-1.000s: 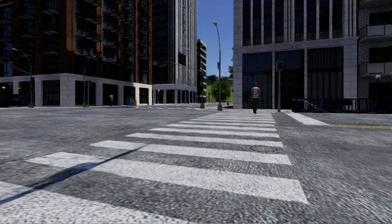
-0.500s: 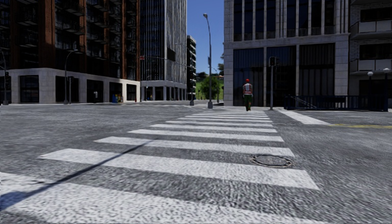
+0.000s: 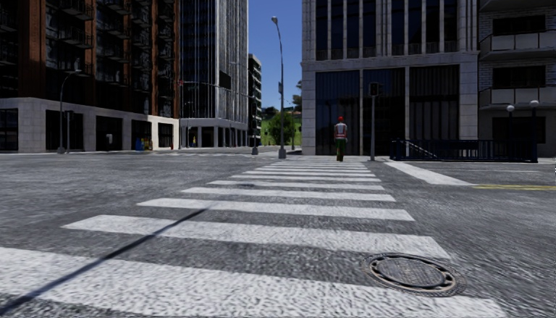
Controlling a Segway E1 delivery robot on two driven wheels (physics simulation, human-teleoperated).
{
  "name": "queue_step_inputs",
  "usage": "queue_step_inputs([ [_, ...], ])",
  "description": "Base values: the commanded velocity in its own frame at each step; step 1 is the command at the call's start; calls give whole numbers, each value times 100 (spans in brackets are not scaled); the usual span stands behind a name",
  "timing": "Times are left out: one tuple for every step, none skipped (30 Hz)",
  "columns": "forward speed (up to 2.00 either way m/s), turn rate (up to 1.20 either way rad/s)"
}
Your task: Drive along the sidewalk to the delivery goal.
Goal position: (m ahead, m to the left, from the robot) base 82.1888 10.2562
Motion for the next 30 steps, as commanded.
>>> queue_step_inputs([
  [167,-31],
  [200,-31],
  [200,-31],
  [200,-31],
  [200,-31],
  [200,-31],
  [200,-31],
  [200,-31],
  [200,-31],
  [200,-31],
  [200,-31],
  [200,-31],
  [200,-31],
  [200,-31],
  [200,-22],
  [200,-22],
  [200,-13],
  [200,-11],
  [200,-10],
  [200,-10],
  [200,-10],
  [200,-10],
  [200,-10],
  [200,-6],
  [200,-3],
  [200,-2],
  [200,-2],
  [200,-2],
  [200,-2],
  [200,-2],
])
